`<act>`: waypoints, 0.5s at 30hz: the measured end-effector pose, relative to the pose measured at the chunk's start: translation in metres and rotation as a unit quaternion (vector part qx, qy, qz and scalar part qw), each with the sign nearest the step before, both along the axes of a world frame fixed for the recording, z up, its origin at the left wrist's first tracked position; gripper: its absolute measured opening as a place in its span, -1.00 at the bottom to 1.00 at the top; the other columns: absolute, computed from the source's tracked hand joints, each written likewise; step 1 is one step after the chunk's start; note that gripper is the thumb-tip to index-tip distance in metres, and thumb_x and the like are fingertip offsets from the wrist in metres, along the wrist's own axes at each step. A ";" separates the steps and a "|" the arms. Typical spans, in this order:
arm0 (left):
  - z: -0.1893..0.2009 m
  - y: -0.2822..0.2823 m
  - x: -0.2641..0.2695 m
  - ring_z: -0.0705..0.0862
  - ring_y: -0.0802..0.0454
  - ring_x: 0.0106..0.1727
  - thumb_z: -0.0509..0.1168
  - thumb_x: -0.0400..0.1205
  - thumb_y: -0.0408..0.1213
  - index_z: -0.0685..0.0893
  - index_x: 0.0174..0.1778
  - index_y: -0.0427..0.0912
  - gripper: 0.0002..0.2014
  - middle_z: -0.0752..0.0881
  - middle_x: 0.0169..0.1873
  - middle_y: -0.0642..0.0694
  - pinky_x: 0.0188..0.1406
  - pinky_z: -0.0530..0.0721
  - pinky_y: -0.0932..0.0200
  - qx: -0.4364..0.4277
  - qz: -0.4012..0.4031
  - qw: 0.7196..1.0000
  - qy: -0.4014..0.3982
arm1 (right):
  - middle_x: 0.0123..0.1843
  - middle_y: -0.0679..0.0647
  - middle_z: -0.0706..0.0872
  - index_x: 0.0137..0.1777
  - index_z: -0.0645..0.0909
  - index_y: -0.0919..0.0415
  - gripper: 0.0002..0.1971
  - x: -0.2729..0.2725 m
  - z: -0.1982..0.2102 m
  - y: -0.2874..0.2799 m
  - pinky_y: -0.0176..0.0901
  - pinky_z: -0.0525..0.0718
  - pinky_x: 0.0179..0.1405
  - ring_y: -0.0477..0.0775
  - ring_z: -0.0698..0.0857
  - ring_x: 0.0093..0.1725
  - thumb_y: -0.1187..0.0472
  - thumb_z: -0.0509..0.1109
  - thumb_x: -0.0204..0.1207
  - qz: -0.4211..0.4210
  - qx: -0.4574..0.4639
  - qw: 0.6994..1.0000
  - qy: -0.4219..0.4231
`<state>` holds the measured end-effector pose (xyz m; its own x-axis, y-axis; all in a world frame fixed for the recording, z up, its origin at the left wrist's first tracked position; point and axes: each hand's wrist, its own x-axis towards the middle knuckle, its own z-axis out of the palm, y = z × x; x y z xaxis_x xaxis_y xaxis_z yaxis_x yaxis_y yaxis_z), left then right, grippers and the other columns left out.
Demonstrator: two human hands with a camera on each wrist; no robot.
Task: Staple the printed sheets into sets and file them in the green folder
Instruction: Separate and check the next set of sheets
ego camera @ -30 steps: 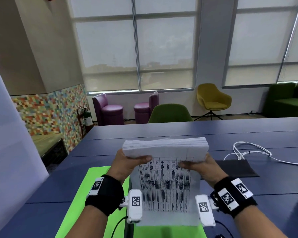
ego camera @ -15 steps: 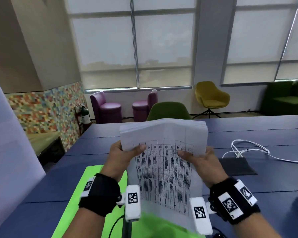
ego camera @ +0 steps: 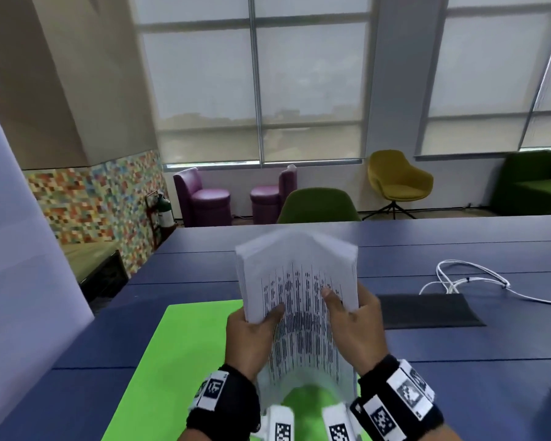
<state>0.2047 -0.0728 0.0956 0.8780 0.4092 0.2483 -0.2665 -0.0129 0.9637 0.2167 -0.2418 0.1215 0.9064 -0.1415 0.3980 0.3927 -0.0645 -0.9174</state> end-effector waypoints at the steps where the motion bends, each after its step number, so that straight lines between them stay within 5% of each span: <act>1: -0.012 0.003 -0.002 0.81 0.22 -0.25 0.56 0.45 -0.40 0.82 -0.20 -0.08 -0.87 0.87 -0.26 0.11 -0.28 0.69 0.41 -0.007 -0.019 1.000 0.019 | -0.18 0.06 0.87 -0.05 0.78 0.11 -0.98 -0.001 -0.010 -0.004 -0.45 0.66 -0.26 -0.11 0.77 -0.24 0.22 0.52 0.56 0.011 0.006 0.999 0.033; 2: -0.024 0.006 -0.004 0.81 0.20 -0.24 0.58 0.43 -0.38 0.82 -0.17 -0.09 -0.86 0.87 -0.25 0.08 -0.29 0.68 0.41 0.006 -0.037 0.999 0.039 | -0.24 0.20 0.83 -0.09 0.77 0.22 -0.91 0.000 -0.024 -0.009 -0.43 0.61 -0.35 -0.01 0.71 -0.28 0.20 0.54 0.54 0.019 0.006 0.998 0.065; 4: -0.039 0.009 -0.005 0.80 0.14 -0.26 0.61 0.39 -0.34 0.82 -0.13 -0.13 -0.81 0.87 -0.25 0.03 -0.32 0.67 0.41 0.021 -0.049 0.995 0.086 | -0.31 0.13 0.80 -0.13 0.75 0.32 -0.78 0.000 -0.050 -0.018 -0.37 0.63 -0.37 0.09 0.70 -0.25 0.13 0.60 0.45 0.042 0.001 0.991 0.125; 6: -0.054 0.014 -0.002 0.79 0.05 -0.24 0.65 0.34 -0.28 0.81 -0.09 -0.21 -0.73 0.88 -0.20 -0.06 -0.28 0.70 0.33 0.017 -0.048 0.992 0.116 | -0.25 0.15 0.86 -0.15 0.76 0.31 -0.67 -0.001 -0.073 -0.022 -0.10 0.77 -0.17 0.26 0.81 -0.17 0.02 0.65 0.33 0.040 -0.022 0.984 0.170; 8: -0.056 0.015 0.000 0.80 0.03 -0.20 0.69 0.28 -0.10 0.78 -0.03 -0.24 -0.56 0.87 -0.16 -0.08 -0.19 0.73 0.23 0.017 -0.039 0.990 0.136 | -0.12 0.37 0.82 -0.11 0.74 0.40 -0.50 -0.002 -0.084 -0.021 0.17 0.77 0.01 0.41 0.81 -0.10 -0.08 0.67 0.29 0.031 -0.044 0.980 0.190; 10: -0.053 0.019 0.006 0.70 0.17 -0.41 0.67 0.27 0.01 0.71 -0.19 -0.20 -0.58 0.79 -0.38 0.06 -0.34 0.64 0.32 0.031 -0.042 0.987 0.149 | -0.21 0.38 0.82 -0.15 0.75 0.38 -0.42 0.002 -0.084 -0.020 -0.01 0.76 -0.18 0.21 0.79 -0.32 -0.21 0.64 0.21 0.034 -0.066 0.980 0.184; 12: -0.043 0.022 0.010 0.35 0.22 -0.67 0.63 0.39 -0.15 0.48 -0.50 -0.07 -0.60 0.47 -0.68 0.17 -0.60 0.38 0.39 0.046 -0.052 0.987 0.148 | -0.51 0.09 0.75 -0.27 0.67 0.29 -0.59 0.004 -0.072 -0.023 -0.32 0.61 -0.43 -0.15 0.59 -0.54 -0.08 0.66 0.28 0.045 -0.071 0.981 0.177; 13: -0.038 0.025 0.014 0.26 0.16 -0.67 0.62 0.41 -0.20 0.40 -0.53 -0.05 -0.54 0.38 -0.69 0.13 -0.62 0.30 0.38 0.063 -0.049 0.984 0.157 | -0.59 -0.04 0.65 -0.30 0.62 0.27 -0.68 0.009 -0.069 -0.024 -0.42 0.53 -0.49 -0.22 0.51 -0.59 0.07 0.66 0.36 0.051 -0.081 0.979 0.179; 15: -0.035 0.030 0.022 0.37 0.09 -0.55 0.64 0.38 -0.20 0.51 -0.43 -0.12 -0.63 0.50 -0.55 -0.01 -0.46 0.39 0.33 0.065 -0.055 0.978 0.189 | -0.47 0.00 0.64 -0.18 0.63 0.40 -0.73 0.017 -0.061 -0.028 -0.39 0.53 -0.46 -0.10 0.53 -0.49 0.22 0.63 0.43 0.077 -0.096 0.971 0.205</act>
